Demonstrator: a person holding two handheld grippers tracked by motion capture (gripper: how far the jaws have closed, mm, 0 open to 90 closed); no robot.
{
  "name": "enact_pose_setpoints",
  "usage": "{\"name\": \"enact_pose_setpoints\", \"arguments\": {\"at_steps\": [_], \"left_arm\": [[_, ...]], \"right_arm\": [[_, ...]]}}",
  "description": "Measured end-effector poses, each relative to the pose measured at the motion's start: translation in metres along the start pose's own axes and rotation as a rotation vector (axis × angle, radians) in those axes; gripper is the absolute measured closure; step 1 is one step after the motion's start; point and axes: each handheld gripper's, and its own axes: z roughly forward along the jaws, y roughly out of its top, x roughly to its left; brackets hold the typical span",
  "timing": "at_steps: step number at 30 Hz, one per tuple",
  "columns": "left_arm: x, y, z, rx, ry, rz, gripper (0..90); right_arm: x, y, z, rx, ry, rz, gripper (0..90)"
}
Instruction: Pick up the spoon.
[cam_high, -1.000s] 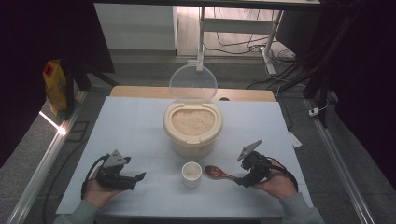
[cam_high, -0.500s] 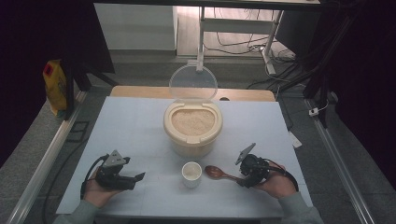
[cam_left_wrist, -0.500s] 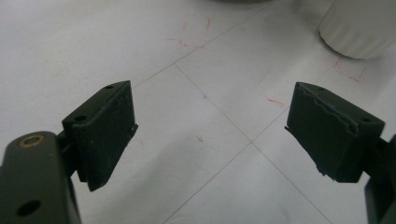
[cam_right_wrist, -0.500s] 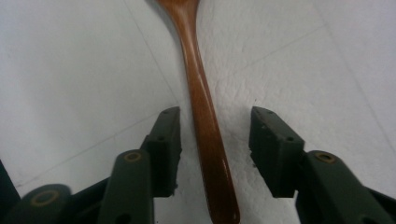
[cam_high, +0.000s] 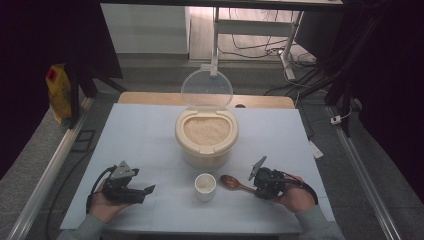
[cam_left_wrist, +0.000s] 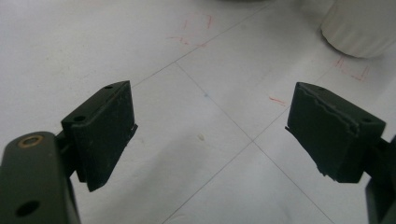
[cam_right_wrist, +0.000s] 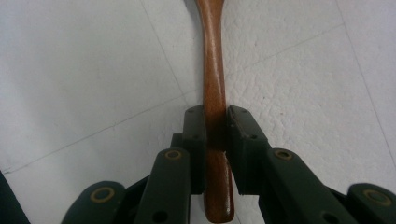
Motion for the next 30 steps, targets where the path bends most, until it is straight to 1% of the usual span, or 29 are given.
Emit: {"name": "enact_pose_setpoints", "arguments": {"at_steps": [5, 9, 10, 11, 12, 13, 14, 16, 17, 20, 21, 25, 26, 27, 30], "left_arm": [[0.0, -0.001, -0.001, -0.002, 0.001, -0.002, 14.7], [0.001, -0.001, 0.0, 0.001, 0.001, -0.006, 14.7], [0.002, -0.001, 0.0, 0.001, 0.002, -0.007, 14.7], [0.002, -0.001, 0.0, 0.0, 0.003, -0.008, 14.7], [0.002, -0.001, 0.0, 0.0, 0.003, -0.009, 14.7], [0.002, -0.001, -0.001, -0.001, 0.003, -0.008, 14.7], [0.002, -0.002, -0.001, -0.001, 0.003, -0.008, 14.7], [0.001, -0.002, -0.001, -0.001, 0.004, -0.008, 14.7], [0.002, -0.002, -0.001, -0.001, 0.004, -0.009, 14.7], [0.002, -0.002, -0.001, 0.0, 0.004, -0.01, 14.7], [0.002, -0.002, -0.001, 0.001, 0.004, -0.01, 14.8], [0.002, -0.002, -0.001, 0.004, 0.005, -0.009, 14.7], [0.002, -0.002, -0.001, 0.004, 0.005, -0.009, 14.7], [0.002, -0.002, -0.001, 0.004, 0.005, -0.009, 14.7], [0.002, -0.002, -0.001, 0.005, 0.007, -0.009, 14.8]], "right_arm": [[0.0, -0.003, -0.001, -0.021, 0.002, -0.001, 77.8], [-0.002, -0.004, -0.003, -0.042, -0.003, -0.014, 77.9], [-0.002, -0.006, -0.007, -0.06, 0.005, -0.001, 78.0], [-0.003, -0.007, -0.01, -0.077, 0.012, -0.006, 78.0], [-0.003, -0.007, -0.01, -0.077, 0.012, -0.006, 78.0], [-0.003, -0.008, -0.013, -0.093, 0.005, -0.006, 78.0], [-0.002, -0.009, -0.017, -0.104, 0.017, 0.011, 78.0], [-0.002, -0.011, -0.023, -0.122, 0.004, 0.003, 77.9], [-0.001, -0.012, -0.026, -0.137, 0.016, 0.015, 77.9], [0.0, -0.017, -0.036, -0.18, 0.033, 0.018, 77.9], [0.0, -0.018, -0.038, -0.193, 0.041, 0.016, 77.9], [0.002, -0.021, -0.049, -0.23, 0.043, 0.001, 77.9], [0.004, -0.022, -0.055, -0.25, 0.046, 0.0, 77.9], [0.004, -0.022, -0.055, -0.25, 0.046, 0.0, 77.9], [0.005, -0.023, -0.061, -0.274, 0.044, -0.006, 77.9]]}}
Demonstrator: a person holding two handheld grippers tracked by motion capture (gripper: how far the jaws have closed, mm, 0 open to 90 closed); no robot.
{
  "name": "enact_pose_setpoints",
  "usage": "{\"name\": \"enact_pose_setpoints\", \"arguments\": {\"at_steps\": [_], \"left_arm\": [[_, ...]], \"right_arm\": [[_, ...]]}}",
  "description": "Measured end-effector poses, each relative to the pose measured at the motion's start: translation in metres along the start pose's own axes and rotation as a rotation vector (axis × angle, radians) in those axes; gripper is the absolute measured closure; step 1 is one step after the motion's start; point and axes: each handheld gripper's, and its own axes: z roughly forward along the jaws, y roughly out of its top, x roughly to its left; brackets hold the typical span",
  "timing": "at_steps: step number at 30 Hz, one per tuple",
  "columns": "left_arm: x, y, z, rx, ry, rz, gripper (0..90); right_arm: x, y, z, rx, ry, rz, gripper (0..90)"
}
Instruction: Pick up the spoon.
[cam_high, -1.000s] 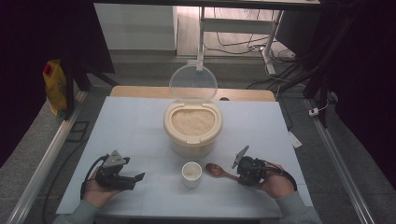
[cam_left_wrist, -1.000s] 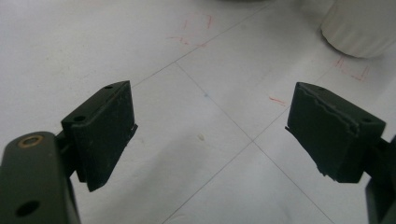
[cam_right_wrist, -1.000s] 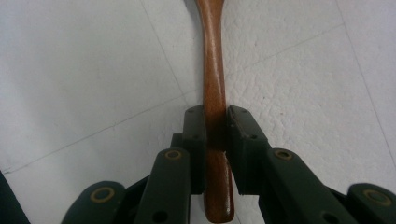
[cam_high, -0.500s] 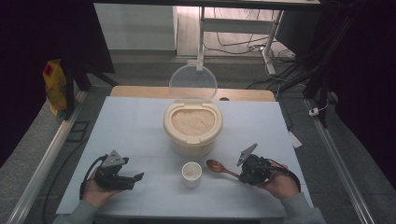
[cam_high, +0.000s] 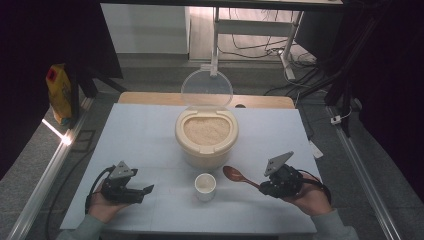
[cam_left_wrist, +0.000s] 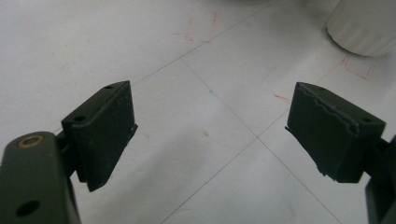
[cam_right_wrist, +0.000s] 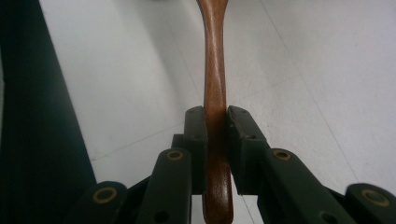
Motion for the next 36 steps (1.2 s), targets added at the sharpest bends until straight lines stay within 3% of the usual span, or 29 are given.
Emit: {"name": "enact_pose_setpoints", "arguments": {"at_steps": [7, 19, 24, 31, 36], "left_arm": [[-0.001, 0.001, 0.0, -0.002, -0.006, -0.001, 15.2], [-0.004, 0.004, -0.002, -0.007, -0.023, 0.013, 15.2], [-0.008, 0.009, -0.008, -0.031, -0.031, 0.028, 15.4], [-0.024, 0.025, -0.024, -0.082, -0.071, 0.073, 16.4], [-0.033, 0.031, -0.028, -0.087, -0.092, 0.097, 16.7]], "right_arm": [[0.008, 0.008, -0.01, -0.048, -0.006, -0.032, 77.9], [0.02, 0.028, -0.008, -0.062, -0.003, -0.079, 77.8], [0.023, 0.034, -0.005, -0.061, -0.006, -0.09, 77.8], [0.028, 0.045, -0.004, -0.055, -0.003, -0.113, 77.9], [0.033, 0.052, -0.003, -0.049, -0.002, -0.123, 77.8]]}}
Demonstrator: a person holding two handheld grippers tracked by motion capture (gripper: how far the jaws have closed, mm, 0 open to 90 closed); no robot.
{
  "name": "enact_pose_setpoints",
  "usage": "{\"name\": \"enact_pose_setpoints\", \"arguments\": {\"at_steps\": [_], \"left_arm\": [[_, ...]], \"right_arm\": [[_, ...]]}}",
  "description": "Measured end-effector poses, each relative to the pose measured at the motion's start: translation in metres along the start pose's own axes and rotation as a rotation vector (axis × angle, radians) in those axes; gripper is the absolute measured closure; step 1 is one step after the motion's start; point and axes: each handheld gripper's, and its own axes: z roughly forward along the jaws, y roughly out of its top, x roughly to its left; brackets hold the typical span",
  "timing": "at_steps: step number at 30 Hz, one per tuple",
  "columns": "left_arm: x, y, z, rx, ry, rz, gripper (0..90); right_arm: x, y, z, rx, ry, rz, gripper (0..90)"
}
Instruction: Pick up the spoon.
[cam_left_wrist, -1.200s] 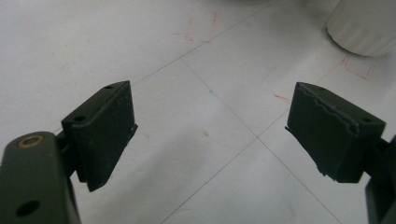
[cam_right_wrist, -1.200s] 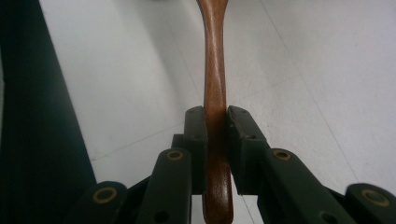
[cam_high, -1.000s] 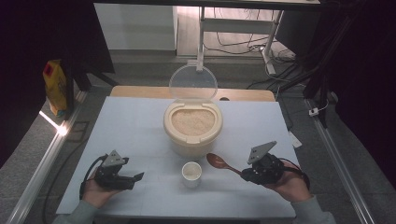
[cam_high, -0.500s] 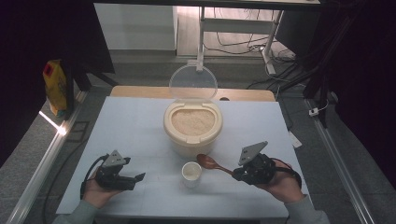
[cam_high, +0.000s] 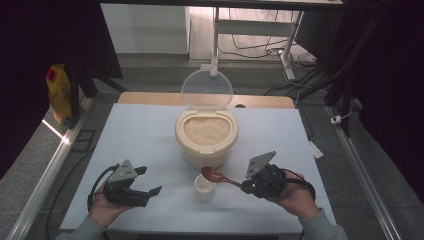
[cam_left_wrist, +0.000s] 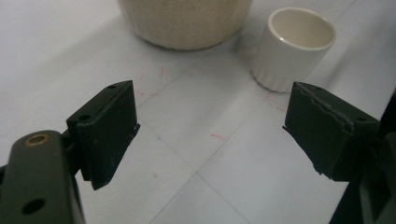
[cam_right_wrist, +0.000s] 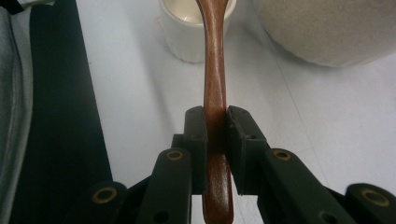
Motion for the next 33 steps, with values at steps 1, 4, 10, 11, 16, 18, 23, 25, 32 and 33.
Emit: {"name": "enact_pose_setpoints", "arguments": {"at_steps": [1, 4, 10, 11, 16, 18, 23, 25, 32, 33], "left_arm": [[-0.001, 0.001, 0.0, 0.0, -0.008, 0.003, 16.7], [-0.005, 0.005, 0.001, 0.004, -0.019, 0.012, 16.7], [-0.011, 0.015, 0.0, -0.004, -0.031, 0.037, 17.1], [-0.012, 0.015, 0.001, -0.004, -0.029, 0.037, 17.1], [-0.012, 0.018, 0.002, -0.002, -0.038, 0.038, 17.2], [-0.013, 0.02, 0.002, -0.007, -0.044, 0.042, 17.2], [-0.018, 0.027, 0.003, -0.013, -0.057, 0.061, 17.5], [-0.02, 0.03, 0.004, -0.011, -0.06, 0.068, 17.7], [-0.025, 0.037, 0.008, -0.007, -0.074, 0.09, 18.5], [-0.026, 0.038, 0.008, -0.006, -0.073, 0.092, 18.5]], "right_arm": [[0.0, 0.0, 0.0, 0.0, 0.0, 0.0, 77.8], [0.001, 0.004, 0.002, 0.004, 0.003, -0.007, 77.9], [0.0, 0.01, 0.007, 0.015, 0.007, -0.018, 77.9], [0.001, 0.011, 0.008, 0.02, 0.005, -0.012, 77.9], [0.001, 0.016, 0.012, 0.024, 0.011, -0.032, 77.8], [0.002, 0.018, 0.014, 0.025, 0.014, -0.03, 77.8], [0.002, 0.021, 0.016, 0.026, 0.019, -0.04, 77.8], [0.002, 0.022, 0.018, 0.029, 0.021, -0.043, 77.8], [0.004, 0.026, 0.02, 0.035, 0.025, -0.047, 77.8], [0.003, 0.026, 0.02, 0.032, 0.025, -0.052, 77.8]]}}
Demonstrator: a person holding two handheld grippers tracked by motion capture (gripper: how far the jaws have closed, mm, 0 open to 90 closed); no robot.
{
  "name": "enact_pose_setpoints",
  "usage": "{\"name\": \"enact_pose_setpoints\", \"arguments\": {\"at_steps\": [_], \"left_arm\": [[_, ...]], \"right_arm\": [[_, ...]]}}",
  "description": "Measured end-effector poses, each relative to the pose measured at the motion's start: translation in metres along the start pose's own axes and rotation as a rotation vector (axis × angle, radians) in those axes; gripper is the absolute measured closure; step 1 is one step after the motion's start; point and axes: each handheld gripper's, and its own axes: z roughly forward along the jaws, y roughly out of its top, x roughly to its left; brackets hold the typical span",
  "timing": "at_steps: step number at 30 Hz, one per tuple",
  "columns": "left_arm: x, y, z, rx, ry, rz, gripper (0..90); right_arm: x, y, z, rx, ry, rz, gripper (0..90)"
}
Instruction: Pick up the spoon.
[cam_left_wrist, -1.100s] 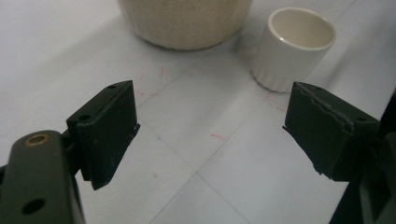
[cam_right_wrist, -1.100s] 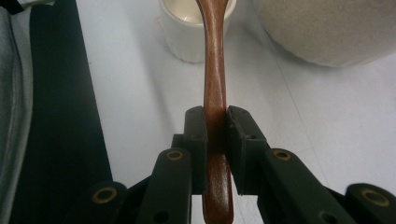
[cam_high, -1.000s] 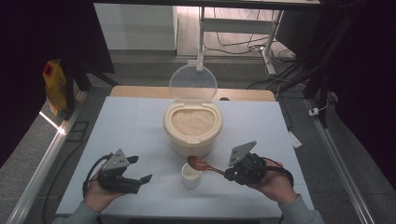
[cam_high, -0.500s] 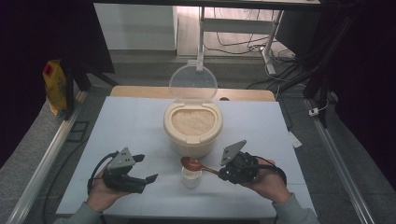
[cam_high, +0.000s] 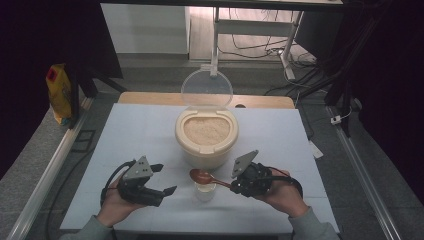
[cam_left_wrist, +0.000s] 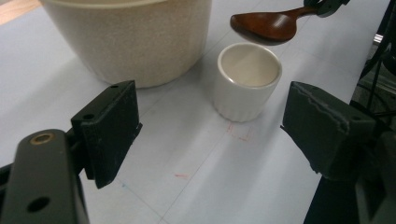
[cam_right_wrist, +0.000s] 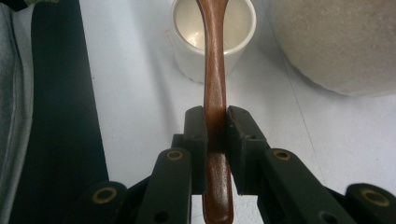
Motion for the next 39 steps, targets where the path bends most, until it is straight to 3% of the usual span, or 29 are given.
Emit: {"name": "enact_pose_setpoints", "arguments": {"at_steps": [21, 29, 36, 38, 39], "left_arm": [[-0.011, 0.027, 0.012, -0.002, -0.031, 0.052, 21.2], [-0.013, 0.033, 0.019, 0.012, -0.042, 0.061, 21.2], [-0.018, 0.042, 0.026, 0.025, -0.065, 0.087, 23.6], [-0.02, 0.044, 0.027, 0.029, -0.072, 0.097, 24.3], [-0.021, 0.046, 0.028, 0.029, -0.072, 0.101, 24.6]], "right_arm": [[0.004, 0.013, 0.003, -0.004, 0.007, -0.035, 77.8], [0.005, 0.015, 0.004, -0.002, 0.014, -0.029, 77.8], [0.005, 0.022, 0.007, -0.006, 0.016, -0.052, 77.8], [0.007, 0.023, 0.007, -0.001, 0.02, -0.036, 77.8], [0.006, 0.024, 0.008, -0.007, 0.017, -0.054, 77.9]]}}
